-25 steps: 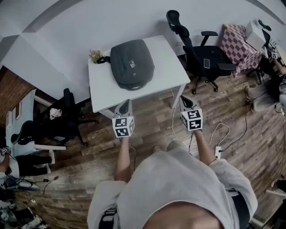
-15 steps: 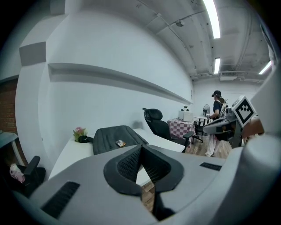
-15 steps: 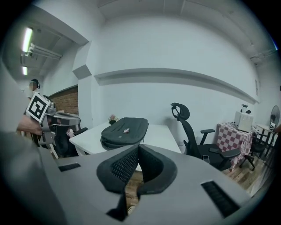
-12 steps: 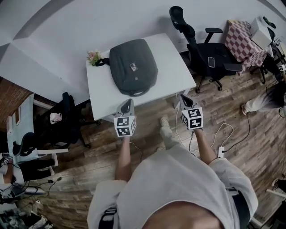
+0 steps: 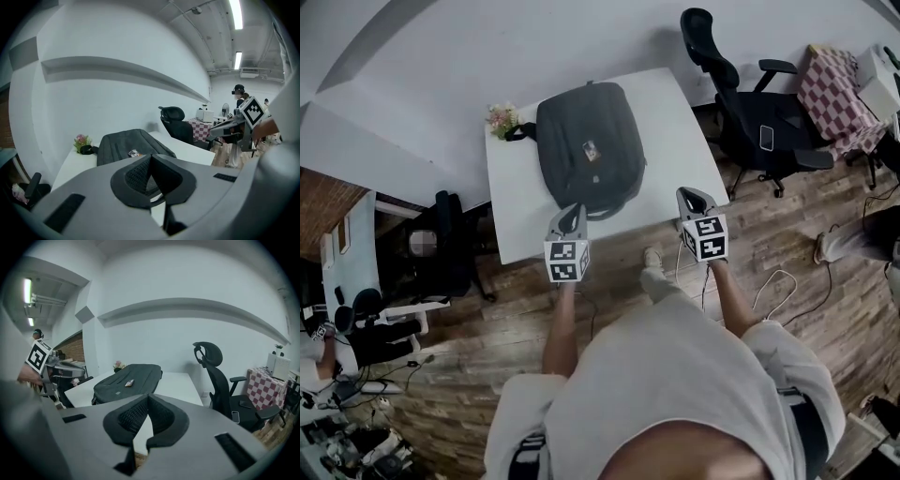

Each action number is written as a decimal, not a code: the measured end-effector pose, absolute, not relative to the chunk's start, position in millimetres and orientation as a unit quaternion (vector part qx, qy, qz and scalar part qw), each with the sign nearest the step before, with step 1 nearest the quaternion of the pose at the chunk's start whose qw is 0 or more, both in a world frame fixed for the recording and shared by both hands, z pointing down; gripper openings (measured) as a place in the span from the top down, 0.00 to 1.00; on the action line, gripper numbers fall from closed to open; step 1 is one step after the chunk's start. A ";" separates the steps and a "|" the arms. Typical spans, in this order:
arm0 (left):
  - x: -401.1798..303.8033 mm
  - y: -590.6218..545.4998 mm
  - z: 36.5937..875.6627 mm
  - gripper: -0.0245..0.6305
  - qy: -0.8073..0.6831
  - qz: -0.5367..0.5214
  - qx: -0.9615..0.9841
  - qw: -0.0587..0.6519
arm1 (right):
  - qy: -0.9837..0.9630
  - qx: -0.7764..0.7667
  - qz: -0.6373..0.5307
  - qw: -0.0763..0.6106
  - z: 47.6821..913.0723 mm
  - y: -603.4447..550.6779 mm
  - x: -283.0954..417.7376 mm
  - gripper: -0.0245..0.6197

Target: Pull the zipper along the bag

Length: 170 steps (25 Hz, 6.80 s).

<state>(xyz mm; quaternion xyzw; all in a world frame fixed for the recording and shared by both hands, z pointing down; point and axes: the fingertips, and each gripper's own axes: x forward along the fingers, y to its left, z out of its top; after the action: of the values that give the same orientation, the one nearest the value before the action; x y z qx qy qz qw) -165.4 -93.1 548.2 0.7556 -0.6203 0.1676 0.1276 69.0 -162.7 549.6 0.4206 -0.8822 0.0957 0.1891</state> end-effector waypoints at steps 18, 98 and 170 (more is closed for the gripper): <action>-146.8 -151.8 604.2 0.92 -0.571 0.301 0.753 0.128 | -0.901 0.338 0.146 0.228 610.8 -263.9 30.2 0.94; -88.9 -159.0 692.8 0.82 -0.295 0.479 0.824 0.072 | -0.816 0.196 -0.021 0.544 728.6 -249.8 -11.6 0.93; -13.9 -184.2 705.1 0.73 -0.257 0.506 0.822 -0.040 | -0.722 0.280 0.011 0.632 726.5 -308.5 97.8 0.93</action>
<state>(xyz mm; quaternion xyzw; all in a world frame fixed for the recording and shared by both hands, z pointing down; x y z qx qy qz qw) -13.9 -184.2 705.1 0.8221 -0.2571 0.5064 -0.0405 97.8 -308.5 726.5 0.2804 -0.7220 0.0106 0.6324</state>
